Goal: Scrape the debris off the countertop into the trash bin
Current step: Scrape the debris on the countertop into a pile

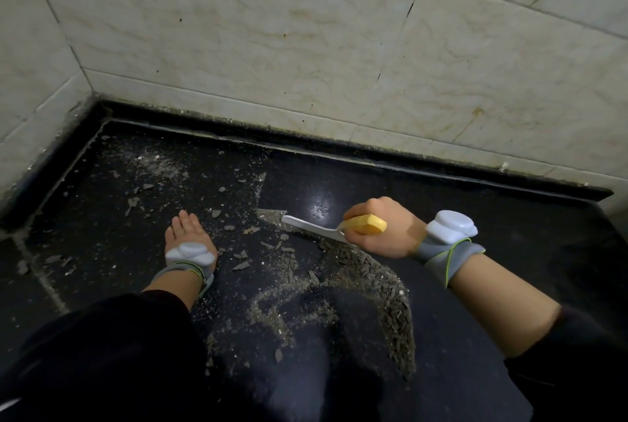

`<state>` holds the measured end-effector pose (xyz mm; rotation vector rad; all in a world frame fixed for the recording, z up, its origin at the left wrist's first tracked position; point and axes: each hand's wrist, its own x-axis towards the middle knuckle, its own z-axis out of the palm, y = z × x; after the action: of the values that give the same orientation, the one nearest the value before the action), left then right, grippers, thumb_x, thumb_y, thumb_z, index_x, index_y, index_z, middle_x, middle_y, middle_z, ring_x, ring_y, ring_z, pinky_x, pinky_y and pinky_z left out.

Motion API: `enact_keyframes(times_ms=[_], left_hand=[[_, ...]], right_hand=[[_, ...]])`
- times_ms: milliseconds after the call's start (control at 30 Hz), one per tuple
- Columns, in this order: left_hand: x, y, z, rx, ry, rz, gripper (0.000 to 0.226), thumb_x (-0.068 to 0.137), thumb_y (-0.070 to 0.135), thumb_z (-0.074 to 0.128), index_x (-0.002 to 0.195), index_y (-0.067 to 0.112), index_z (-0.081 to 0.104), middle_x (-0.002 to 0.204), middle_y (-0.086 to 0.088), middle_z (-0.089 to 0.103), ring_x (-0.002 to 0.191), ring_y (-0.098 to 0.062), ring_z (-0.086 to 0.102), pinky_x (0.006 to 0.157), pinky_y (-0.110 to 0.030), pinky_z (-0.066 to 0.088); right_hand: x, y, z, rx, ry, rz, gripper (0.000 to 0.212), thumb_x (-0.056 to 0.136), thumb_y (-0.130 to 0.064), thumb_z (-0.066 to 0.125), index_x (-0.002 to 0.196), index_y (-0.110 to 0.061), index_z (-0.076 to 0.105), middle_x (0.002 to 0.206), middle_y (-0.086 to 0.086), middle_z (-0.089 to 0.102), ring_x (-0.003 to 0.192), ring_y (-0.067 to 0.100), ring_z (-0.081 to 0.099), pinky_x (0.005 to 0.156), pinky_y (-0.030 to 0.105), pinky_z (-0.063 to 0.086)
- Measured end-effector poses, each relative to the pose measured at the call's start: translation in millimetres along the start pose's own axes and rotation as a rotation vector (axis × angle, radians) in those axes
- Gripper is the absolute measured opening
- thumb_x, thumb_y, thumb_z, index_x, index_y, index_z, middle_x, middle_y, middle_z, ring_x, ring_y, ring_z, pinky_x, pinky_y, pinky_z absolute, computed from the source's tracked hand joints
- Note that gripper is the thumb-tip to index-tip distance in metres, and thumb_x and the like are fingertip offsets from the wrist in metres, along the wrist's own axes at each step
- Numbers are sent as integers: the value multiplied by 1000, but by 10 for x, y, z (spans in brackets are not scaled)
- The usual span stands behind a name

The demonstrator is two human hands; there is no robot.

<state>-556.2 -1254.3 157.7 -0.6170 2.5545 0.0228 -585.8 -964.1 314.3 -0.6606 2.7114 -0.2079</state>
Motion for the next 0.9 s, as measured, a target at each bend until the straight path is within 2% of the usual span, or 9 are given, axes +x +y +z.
enact_keyframes(times_ms=[133, 233, 333, 433, 633, 767, 900], left_hand=[[-5, 6, 24, 7, 9, 4, 59, 100, 14, 18, 151, -1, -5, 160, -15, -8, 148, -29, 0, 121, -37, 8], [-8, 9, 12, 1, 11, -2, 59, 100, 15, 19, 151, -1, -6, 159, -16, -9, 148, -30, 0, 121, -37, 10], [-13, 2, 12, -1, 2, 9, 61, 100, 17, 21, 150, -3, -8, 159, -18, -10, 148, -32, -1, 121, -38, 9], [-45, -4, -10, 2, 2, 16, 62, 101, 18, 22, 150, -4, -8, 159, -19, -10, 148, -32, -1, 121, -38, 10], [-60, -17, -7, 12, -5, 17, 62, 102, 21, 21, 150, -3, -9, 159, -17, -12, 148, -31, -3, 121, -37, 9], [-60, -10, -16, 2, -7, 8, 59, 102, 18, 18, 150, -2, -8, 159, -17, -11, 148, -31, -3, 121, -37, 10], [-70, -12, -26, 29, -6, 11, 60, 101, 17, 19, 150, -3, -8, 159, -18, -10, 148, -31, -2, 121, -37, 10]], right_hand=[[27, 24, -42, 0, -33, -73, 49, 73, -50, 41, 90, -13, 69, 93, 4, 72, 84, 25, 66, 75, 38, 54], [83, 38, -111, 59, 46, -89, 53, 69, -51, 41, 87, -10, 69, 91, 9, 71, 87, 30, 65, 76, 39, 54], [216, -6, -178, 40, 136, -72, 40, 75, -45, 46, 81, -11, 67, 86, 6, 71, 78, 33, 61, 73, 39, 52], [409, -47, -148, -12, 171, -14, 28, 81, -40, 46, 68, -16, 54, 75, 5, 65, 68, 32, 49, 61, 34, 43], [548, -122, 45, -5, 122, 12, 20, 86, -34, 57, 90, -16, 62, 93, 12, 68, 90, 36, 61, 66, 30, 38], [445, -151, 139, -28, 75, -75, 22, 87, -34, 58, 98, -15, 61, 101, 9, 67, 93, 33, 62, 69, 30, 39], [246, -170, 140, -8, 52, -176, 22, 86, -32, 56, 101, -17, 62, 101, 5, 66, 93, 28, 61, 78, 36, 48]])
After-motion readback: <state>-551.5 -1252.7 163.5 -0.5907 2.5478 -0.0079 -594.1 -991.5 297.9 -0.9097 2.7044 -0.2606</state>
